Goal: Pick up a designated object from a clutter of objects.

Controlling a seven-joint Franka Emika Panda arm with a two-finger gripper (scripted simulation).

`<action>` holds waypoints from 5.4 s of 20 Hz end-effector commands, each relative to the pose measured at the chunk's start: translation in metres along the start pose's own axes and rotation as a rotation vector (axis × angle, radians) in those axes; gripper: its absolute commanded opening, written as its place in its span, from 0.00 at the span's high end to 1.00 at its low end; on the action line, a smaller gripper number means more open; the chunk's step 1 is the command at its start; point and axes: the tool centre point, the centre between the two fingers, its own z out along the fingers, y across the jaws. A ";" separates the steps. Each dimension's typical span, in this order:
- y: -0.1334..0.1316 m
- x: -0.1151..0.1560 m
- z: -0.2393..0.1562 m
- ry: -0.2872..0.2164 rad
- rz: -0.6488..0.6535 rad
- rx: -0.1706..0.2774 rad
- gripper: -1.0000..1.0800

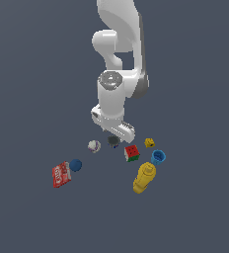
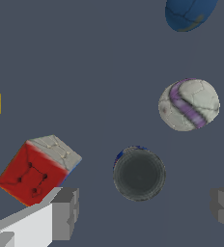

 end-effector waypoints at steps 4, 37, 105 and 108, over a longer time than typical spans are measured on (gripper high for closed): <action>0.008 -0.011 0.030 0.013 0.114 0.001 0.04; 0.016 -0.021 0.105 0.024 0.212 0.002 0.04; -0.183 0.060 -0.239 0.026 0.212 0.002 1.00; -0.189 0.063 -0.246 0.025 0.211 0.002 1.00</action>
